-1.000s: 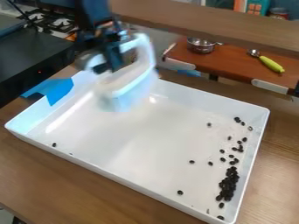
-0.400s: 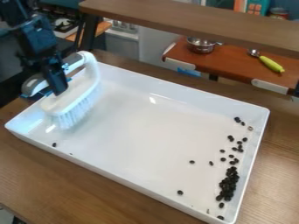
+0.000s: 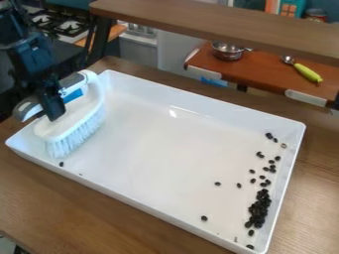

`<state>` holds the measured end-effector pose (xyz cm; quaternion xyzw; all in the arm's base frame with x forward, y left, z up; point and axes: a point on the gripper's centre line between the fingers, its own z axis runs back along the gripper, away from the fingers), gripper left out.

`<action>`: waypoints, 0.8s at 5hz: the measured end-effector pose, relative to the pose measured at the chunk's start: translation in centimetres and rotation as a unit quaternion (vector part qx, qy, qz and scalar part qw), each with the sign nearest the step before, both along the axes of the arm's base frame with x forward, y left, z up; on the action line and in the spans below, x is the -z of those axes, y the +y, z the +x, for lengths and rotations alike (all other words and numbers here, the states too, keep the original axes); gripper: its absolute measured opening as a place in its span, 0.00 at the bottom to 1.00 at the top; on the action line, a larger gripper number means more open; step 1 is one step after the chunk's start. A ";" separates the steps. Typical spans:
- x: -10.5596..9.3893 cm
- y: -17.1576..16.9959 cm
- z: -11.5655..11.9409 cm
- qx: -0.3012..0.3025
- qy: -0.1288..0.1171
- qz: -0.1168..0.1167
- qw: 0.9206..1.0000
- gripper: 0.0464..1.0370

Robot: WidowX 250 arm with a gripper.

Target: Sweep into pile

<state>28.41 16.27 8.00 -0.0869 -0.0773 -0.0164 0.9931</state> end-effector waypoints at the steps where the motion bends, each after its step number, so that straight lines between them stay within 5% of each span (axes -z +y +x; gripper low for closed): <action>1: 0.9 -0.1 -0.8 0.013 0.010 0.004 1.000 0.45; 4: 1.4 -4.2 -1.5 0.036 0.039 0.016 0.998 0.45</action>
